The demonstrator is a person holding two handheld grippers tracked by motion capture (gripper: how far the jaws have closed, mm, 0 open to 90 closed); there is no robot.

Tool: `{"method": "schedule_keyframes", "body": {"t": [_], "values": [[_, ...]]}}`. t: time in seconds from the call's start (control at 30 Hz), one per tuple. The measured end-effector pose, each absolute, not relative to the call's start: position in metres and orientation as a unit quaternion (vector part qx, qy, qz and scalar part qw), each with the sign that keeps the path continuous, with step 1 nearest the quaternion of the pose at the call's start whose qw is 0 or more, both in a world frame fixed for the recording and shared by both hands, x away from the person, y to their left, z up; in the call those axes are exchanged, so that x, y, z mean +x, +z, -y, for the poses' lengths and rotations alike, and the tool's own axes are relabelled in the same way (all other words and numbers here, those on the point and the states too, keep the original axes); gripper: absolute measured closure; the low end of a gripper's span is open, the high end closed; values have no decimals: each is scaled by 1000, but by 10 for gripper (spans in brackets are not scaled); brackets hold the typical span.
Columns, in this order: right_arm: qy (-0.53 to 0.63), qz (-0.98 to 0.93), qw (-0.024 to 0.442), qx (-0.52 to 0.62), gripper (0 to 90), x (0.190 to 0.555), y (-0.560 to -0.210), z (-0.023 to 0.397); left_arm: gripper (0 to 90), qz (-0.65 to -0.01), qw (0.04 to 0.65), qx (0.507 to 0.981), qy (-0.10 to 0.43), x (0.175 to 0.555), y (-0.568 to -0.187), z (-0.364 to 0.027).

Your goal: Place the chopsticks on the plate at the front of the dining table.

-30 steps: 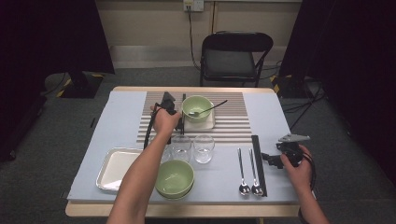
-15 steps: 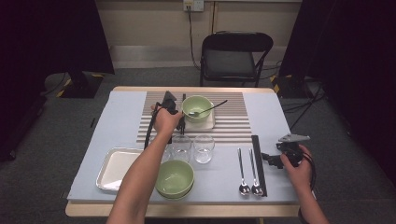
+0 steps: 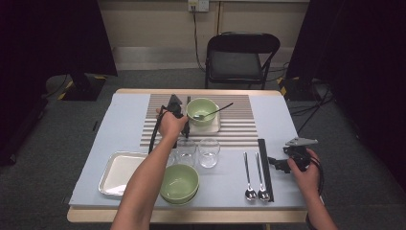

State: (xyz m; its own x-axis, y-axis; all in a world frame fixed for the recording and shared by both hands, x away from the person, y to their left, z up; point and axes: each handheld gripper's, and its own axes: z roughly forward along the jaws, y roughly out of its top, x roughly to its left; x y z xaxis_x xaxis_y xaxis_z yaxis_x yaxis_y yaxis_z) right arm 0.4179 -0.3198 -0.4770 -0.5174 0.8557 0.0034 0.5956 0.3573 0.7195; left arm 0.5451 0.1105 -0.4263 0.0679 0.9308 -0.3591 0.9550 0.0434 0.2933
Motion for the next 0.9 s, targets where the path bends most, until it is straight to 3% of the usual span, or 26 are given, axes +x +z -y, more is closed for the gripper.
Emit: {"method": "schedule_keyframes", "body": {"t": [0.9], "values": [[341,-801,190,453,155,418,-477,320,797,-681,240,691,-33,545,-427,-112]]}}
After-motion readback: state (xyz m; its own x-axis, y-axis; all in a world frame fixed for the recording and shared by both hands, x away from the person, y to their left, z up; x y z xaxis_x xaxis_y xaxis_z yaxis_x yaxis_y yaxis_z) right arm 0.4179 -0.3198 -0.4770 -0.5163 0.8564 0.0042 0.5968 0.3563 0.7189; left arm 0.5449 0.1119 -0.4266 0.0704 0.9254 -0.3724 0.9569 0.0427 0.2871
